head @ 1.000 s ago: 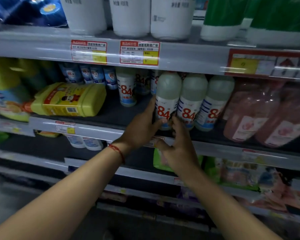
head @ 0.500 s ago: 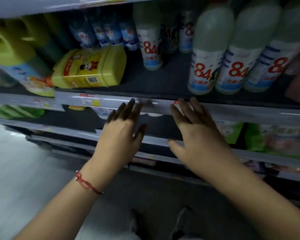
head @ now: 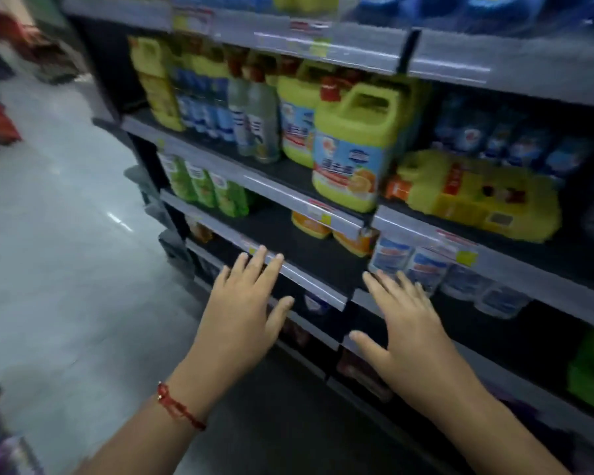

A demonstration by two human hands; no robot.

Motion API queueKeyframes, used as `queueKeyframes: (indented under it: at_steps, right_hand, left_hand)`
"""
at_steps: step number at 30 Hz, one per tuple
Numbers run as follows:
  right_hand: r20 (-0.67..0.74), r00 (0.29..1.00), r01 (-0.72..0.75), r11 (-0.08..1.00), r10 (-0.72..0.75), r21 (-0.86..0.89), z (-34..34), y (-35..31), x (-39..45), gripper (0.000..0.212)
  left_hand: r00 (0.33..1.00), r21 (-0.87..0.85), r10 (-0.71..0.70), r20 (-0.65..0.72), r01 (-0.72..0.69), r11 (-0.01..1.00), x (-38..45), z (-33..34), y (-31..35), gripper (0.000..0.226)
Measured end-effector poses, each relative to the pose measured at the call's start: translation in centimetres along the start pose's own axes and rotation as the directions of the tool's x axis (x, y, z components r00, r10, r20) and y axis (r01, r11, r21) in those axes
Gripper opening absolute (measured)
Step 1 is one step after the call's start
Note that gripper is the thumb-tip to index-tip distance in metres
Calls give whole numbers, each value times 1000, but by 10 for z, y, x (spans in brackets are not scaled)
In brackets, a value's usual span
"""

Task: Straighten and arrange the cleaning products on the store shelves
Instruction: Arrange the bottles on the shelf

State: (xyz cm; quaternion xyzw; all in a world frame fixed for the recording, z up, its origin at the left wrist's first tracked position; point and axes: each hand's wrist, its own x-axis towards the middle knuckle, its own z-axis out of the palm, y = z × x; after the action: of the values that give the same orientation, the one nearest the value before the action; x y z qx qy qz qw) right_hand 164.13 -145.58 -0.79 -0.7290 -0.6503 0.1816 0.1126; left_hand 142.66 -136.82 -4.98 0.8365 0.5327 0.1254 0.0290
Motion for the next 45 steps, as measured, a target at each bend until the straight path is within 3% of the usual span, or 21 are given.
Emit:
queueKeyframes:
  at_steps: [7, 15, 22, 25, 27, 29, 32, 34, 37, 42, 45]
  right_hand:
    - [-25, 998, 56, 998, -55, 23, 31, -78, 54, 84]
    - [-42, 998, 60, 992, -56, 109, 49, -96, 120, 82]
    - [-114, 993, 66, 963, -37, 262, 62, -108, 220, 83]
    - [-47, 998, -20, 907, 43, 420, 60, -113, 266, 85]
    - [1, 994, -93, 811, 114, 578, 57, -115, 296, 86]
    - [-71, 984, -76, 743, 165, 665, 57, -118, 325, 83]
    - [-284, 941, 28, 792, 185, 610, 57, -119, 372, 82]
    - [-335, 920, 30, 817, 203, 576, 56, -120, 399, 85]
    - [-367, 880, -22, 799, 301, 601, 57, -132, 428, 83]
    - [-609, 680, -129, 884, 409, 449, 80, -143, 451, 74]
    - [-632, 641, -218, 892, 436, 395, 84, -147, 454, 69]
  left_hand:
    - [1000, -36, -18, 18, 18, 999, 9, -19, -72, 71]
    - [997, -53, -40, 67, 43, 998, 45, -9, -122, 71]
    - [994, 53, 62, 85, -67, 996, 131, -12, -152, 71]
    - [983, 83, 150, 108, -159, 984, 178, -11, -164, 70]
    - [977, 88, 175, 125, -186, 979, 211, -8, -171, 71]
    - [977, 54, 172, 123, -180, 982, 242, -4, -177, 75]
    - [975, -78, 163, 153, -153, 985, 275, 7, -189, 76]
    - [979, -206, 160, 125, -132, 969, 288, 11, -193, 75]
    - [978, -342, 167, 121, -117, 933, 308, 20, -195, 73]
    - [971, -411, 194, 137, -122, 904, 339, 34, -204, 68]
    - [965, -436, 244, 96, -180, 882, 343, 33, -210, 59]
